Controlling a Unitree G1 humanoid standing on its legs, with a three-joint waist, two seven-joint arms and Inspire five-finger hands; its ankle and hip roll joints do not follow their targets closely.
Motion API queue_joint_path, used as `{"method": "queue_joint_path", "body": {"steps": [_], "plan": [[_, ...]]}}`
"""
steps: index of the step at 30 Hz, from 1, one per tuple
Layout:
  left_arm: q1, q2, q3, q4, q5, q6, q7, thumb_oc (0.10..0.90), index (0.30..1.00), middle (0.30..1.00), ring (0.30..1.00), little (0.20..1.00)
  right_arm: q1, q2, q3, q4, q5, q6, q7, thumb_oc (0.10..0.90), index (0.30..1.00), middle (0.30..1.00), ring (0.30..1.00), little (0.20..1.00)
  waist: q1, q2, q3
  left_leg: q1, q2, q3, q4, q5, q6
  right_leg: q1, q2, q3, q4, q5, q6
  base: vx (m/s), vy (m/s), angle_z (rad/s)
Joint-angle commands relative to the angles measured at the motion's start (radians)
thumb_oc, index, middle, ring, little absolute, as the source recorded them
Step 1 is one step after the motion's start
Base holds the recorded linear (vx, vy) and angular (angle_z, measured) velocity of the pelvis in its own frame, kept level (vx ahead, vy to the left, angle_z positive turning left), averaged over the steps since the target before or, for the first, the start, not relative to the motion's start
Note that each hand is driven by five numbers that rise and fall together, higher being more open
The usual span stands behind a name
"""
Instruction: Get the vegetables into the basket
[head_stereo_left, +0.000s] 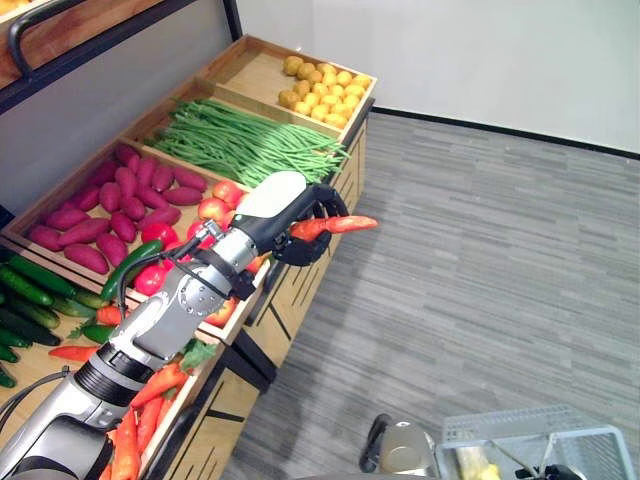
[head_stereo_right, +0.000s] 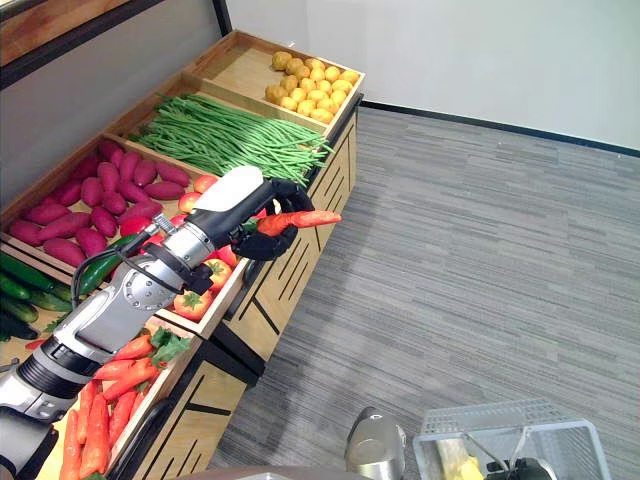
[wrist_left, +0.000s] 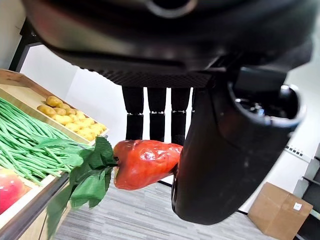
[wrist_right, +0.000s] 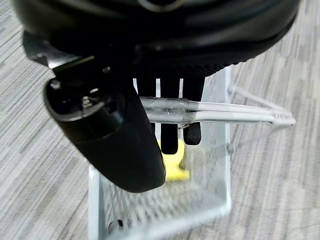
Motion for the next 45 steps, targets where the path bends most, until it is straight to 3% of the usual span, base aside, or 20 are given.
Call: {"method": "queue_joint_path", "body": {"steps": [1,2,3,4,5,6,8,9,10,13,18,30,36,45], "plan": [[-0.04,0.055,0.131,-0.096,-0.024,-0.036,0.053,0.4,0.3,0.3,0.3,0.3,-0.01,-0.048,0.045,0.026,0.026,-0.001,-0.032,0.4,0.3,0.3,0.3,0.3,0.036,-0.048,-0.019,-0.033,0.103,-0.23,0.232,0.181,-0.085,0.173,0.064,0.085,-0.345,0.13,0.076,0.12,-0.235,-0.48],[-0.021,0.061,0.147,-0.099,-0.019,-0.033,0.058,0.4,0.3,0.3,0.3,0.3,-0.025,-0.051,0.059,0.025,0.027,-0.002,-0.031,0.4,0.3,0.3,0.3,0.3,0.056,-0.058,-0.01,-0.074,0.078,-0.326,0.256,0.166,-0.069,0.182,0.082,0.115,-0.359,0.123,0.068,0.04,-0.174,-0.54],[-0.018,0.062,0.15,-0.101,-0.019,-0.032,0.058,0.4,0.3,0.3,0.3,0.3,-0.027,-0.051,0.062,0.026,0.027,-0.002,-0.031,0.4,0.3,0.3,0.3,0.3,0.051,-0.059,-0.01,-0.082,0.079,-0.333,0.266,0.162,-0.069,0.181,0.081,0.112,-0.361,0.123,0.067,0.16,-0.129,-1.03],[0.031,0.074,0.185,-0.109,-0.006,-0.027,0.07,0.4,0.3,0.3,0.3,0.3,-0.055,-0.053,0.091,0.021,0.025,-0.001,-0.017,0.4,0.3,0.3,0.3,0.3,0.093,-0.081,-0.004,-0.156,-0.016,-0.476,0.211,0.051,-0.013,0.192,0.101,0.193,-0.383,0.109,0.077,0.1,-0.039,-0.98],[0.035,0.075,0.19,-0.112,-0.006,-0.027,0.069,0.4,0.3,0.3,0.3,0.3,-0.058,-0.053,0.093,0.021,0.025,-0.001,-0.016,0.4,0.3,0.3,0.3,0.3,0.091,-0.085,-0.007,-0.159,-0.023,-0.473,0.208,0.054,-0.006,0.188,0.094,0.194,-0.384,0.115,0.079,0.27,-0.045,-0.83],[0.055,0.066,0.2,-0.113,0.003,-0.027,0.07,0.4,0.3,0.3,0.3,0.3,-0.067,-0.059,0.102,0.017,0.027,-0.002,-0.007,0.4,0.3,0.3,0.3,0.3,0.103,-0.091,-0.007,-0.177,-0.055,-0.479,0.092,-0.007,0.006,0.205,0.104,0.239,-0.4,0.111,0.099,0.21,0.031,-0.88],[0.066,0.063,0.205,-0.115,0.005,-0.033,0.074,0.4,0.3,0.3,0.3,0.3,-0.078,-0.067,0.112,0.004,0.027,-0.003,-0.003,0.4,0.3,0.3,0.3,0.3,0.139,-0.091,0.011,-0.224,-0.119,-0.523,-0.005,0.006,0.007,0.215,0.107,0.274,-0.404,0.112,0.106,0.22,0.029,-0.91],[0.08,0.056,0.213,-0.112,0.009,-0.034,0.082,0.4,0.3,0.3,0.3,0.3,-0.088,-0.065,0.126,0.002,0.026,-0.006,-0.001,0.4,0.3,0.3,0.3,0.3,0.17,-0.093,0.026,-0.264,-0.168,-0.615,-0.02,0.023,0.016,0.218,0.114,0.312,-0.401,0.112,0.105,0.17,0.013,-0.51],[0.104,0.056,0.223,-0.113,0.015,-0.032,0.088,0.4,0.3,0.3,0.3,0.3,-0.095,-0.056,0.139,-0.003,0.022,-0.007,0.004,0.4,0.3,0.3,0.3,0.3,0.187,-0.092,0.03,-0.267,-0.191,-0.686,-0.021,0.006,0.017,0.222,0.118,0.349,-0.389,0.102,0.106,0.13,0.01,-0.84],[0.128,0.065,0.254,-0.142,0.018,-0.032,0.073,0.4,0.3,0.3,0.3,0.3,-0.092,-0.034,0.152,-0.018,0.019,-0.01,0.014,0.4,0.3,0.3,0.3,0.3,0.173,-0.087,0.01,-0.217,-0.181,-0.637,-0.072,-0.007,0.034,0.227,0.124,0.375,-0.4,0.107,0.105,0.11,0.07,-1.29],[0.175,0.073,0.292,-0.166,0.003,-0.026,0.059,0.4,0.3,0.3,0.3,0.3,-0.085,-0.002,0.153,-0.028,0.021,0.001,0.023,0.4,0.3,0.3,0.3,0.3,0.169,-0.087,-0.033,-0.103,-0.209,-0.583,-0.158,-0.025,0.056,0.278,0.09,0.391,-0.432,0.12,0.129,0.13,0.127,-0.27],[0.196,0.107,0.288,-0.191,-0.018,-0.016,0.028,0.4,0.3,0.3,0.3,0.3,-0.14,-0.047,0.156,-0.056,0.016,0.018,0.03,0.4,0.3,0.3,0.3,0.3,0.175,-0.077,-0.072,-0.042,-0.233,-0.568,-0.172,-0.06,0.076,0.305,0.067,0.416,-0.449,0.127,0.149,0.04,0.05,-0.08],[0.119,0.104,0.18,-0.181,-0.033,-0.013,-0.023,0.4,0.3,0.3,0.3,0.3,-0.261,-0.187,0.204,-0.262,-0.025,0.017,0.031,0.4,0.3,0.3,0.3,0.3,0.164,-0.054,-0.075,-0.038,-0.239,-0.559,-0.179,-0.049,0.076,0.298,0.06,0.412,-0.457,0.144,0.153,-0.02,0.02,-0.03],[-0.041,-0.006,0.012,-0.078,-0.012,0.011,-0.031,0.4,0.3,0.3,0.3,0.3,-0.441,-0.223,0.275,-0.425,-0.075,0.038,0.003,0.4,0.3,0.3,0.3,0.3,0.152,-0.025,-0.07,-0.052,-0.241,-0.556,-0.179,-0.039,0.072,0.292,0.055,0.388,-0.46,0.153,0.154,-0.02,0.005,0.01]]}}
